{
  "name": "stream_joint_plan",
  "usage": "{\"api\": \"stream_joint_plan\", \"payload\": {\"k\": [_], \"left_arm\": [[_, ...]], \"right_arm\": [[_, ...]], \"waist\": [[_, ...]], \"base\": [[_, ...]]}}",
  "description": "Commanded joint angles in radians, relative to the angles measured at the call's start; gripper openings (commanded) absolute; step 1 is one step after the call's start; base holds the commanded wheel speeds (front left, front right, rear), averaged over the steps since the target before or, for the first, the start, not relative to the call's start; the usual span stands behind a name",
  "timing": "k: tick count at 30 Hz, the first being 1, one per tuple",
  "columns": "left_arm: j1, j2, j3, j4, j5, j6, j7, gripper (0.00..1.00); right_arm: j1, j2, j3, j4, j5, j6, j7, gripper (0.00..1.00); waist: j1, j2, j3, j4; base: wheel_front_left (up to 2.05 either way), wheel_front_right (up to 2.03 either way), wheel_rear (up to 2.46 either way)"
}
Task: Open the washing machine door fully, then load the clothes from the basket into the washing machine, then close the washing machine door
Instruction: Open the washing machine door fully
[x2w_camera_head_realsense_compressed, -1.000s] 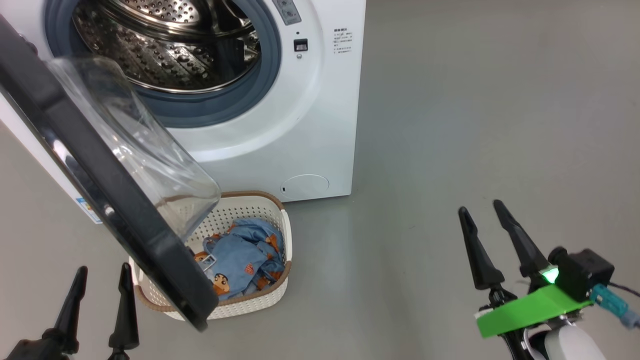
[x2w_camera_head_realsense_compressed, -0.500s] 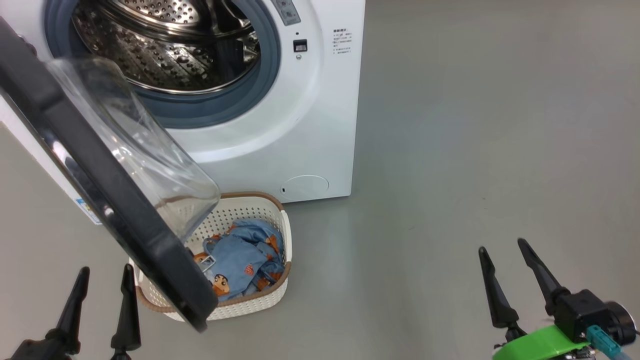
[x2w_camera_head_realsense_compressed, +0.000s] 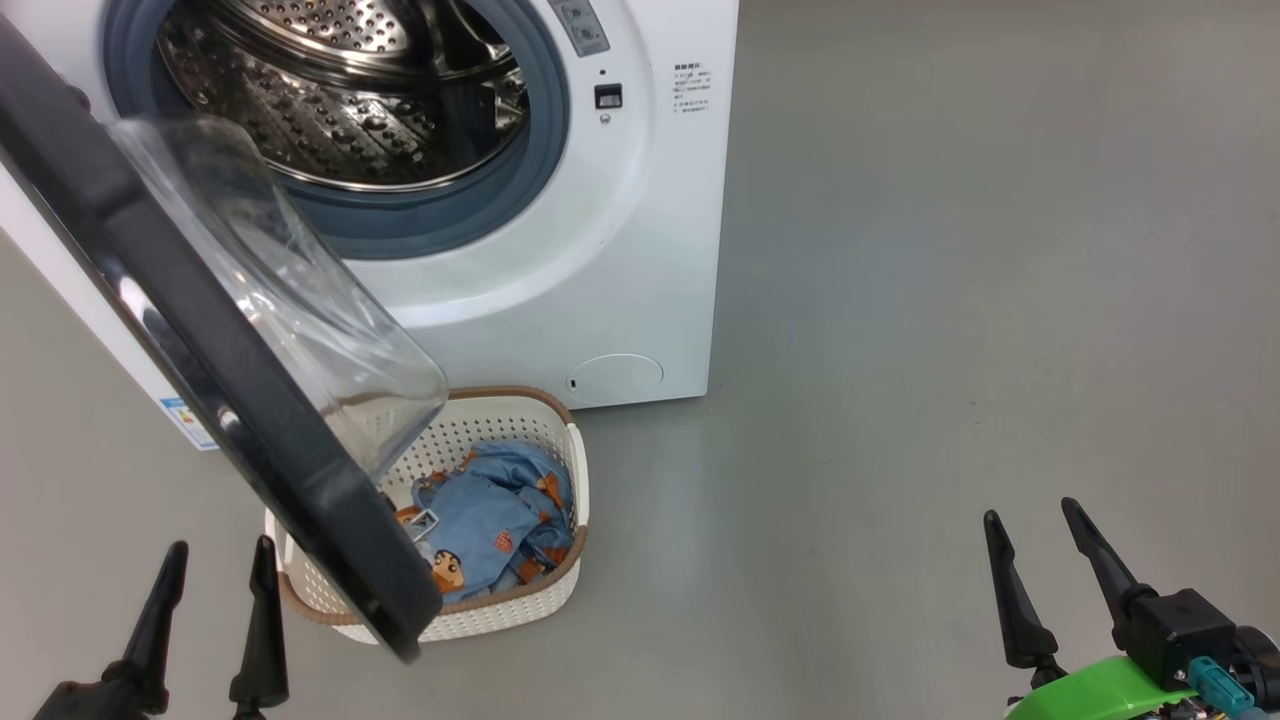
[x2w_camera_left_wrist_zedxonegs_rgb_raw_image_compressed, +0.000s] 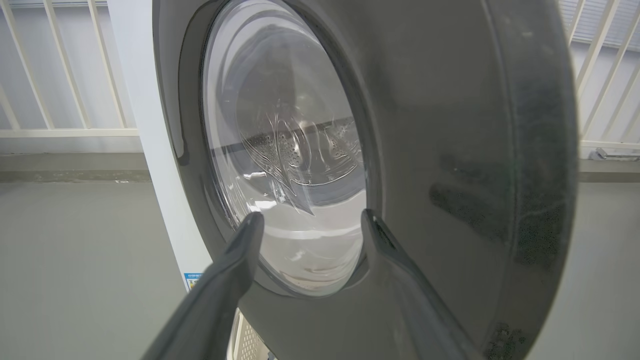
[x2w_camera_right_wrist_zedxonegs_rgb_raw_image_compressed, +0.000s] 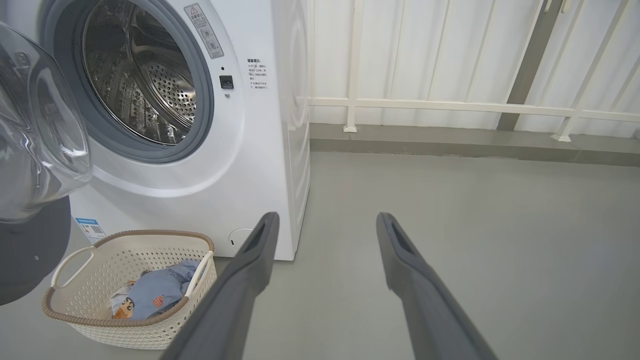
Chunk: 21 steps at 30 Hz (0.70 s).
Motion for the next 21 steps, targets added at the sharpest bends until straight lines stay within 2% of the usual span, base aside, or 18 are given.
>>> {"api": "stream_joint_plan", "payload": {"k": [1, 11, 12, 13, 17, 21], "left_arm": [[-0.011, 0.017, 0.03, -0.018, 0.005, -0.003, -0.008, 1.0], [-0.011, 0.021, 0.025, -0.01, 0.001, -0.003, -0.008, 1.0], [-0.01, 0.022, 0.022, -0.006, -0.001, -0.003, -0.008, 0.45], [-0.011, 0.023, 0.02, -0.005, -0.003, -0.003, -0.008, 0.0], [-0.017, 0.027, 0.022, -0.023, -0.01, -0.003, -0.008, 0.0], [-0.038, 0.028, 0.056, -0.105, -0.01, -0.003, -0.008, 0.0]], "right_arm": [[-0.009, -0.004, 0.023, -0.018, 0.007, 0.006, -0.012, 1.0], [-0.011, -0.004, 0.016, -0.015, 0.017, 0.006, -0.012, 1.0], [-0.011, -0.004, 0.016, -0.016, 0.018, 0.006, -0.012, 1.0], [-0.011, -0.004, 0.016, -0.017, 0.02, 0.006, -0.012, 1.0], [-0.009, -0.004, 0.017, -0.016, 0.027, 0.006, -0.012, 1.0], [-0.01, -0.004, 0.016, -0.015, 0.03, 0.006, -0.012, 1.0]], "waist": [[0.0, -0.0001, 0.0, 0.001], [0.0, -0.0001, -0.002, 0.003], [0.0, -0.0001, -0.001, 0.003], [0.0, -0.0001, -0.001, 0.004], [0.0, -0.0001, 0.001, 0.009], [0.0, -0.0001, 0.0, 0.011]], "base": [[0.0, 0.0, 0.0], [0.0, 0.0, 0.0], [0.0, 0.0, 0.0], [0.0, 0.0, 0.0], [0.0, 0.0, 0.0], [0.0, 0.0, 0.0]]}}
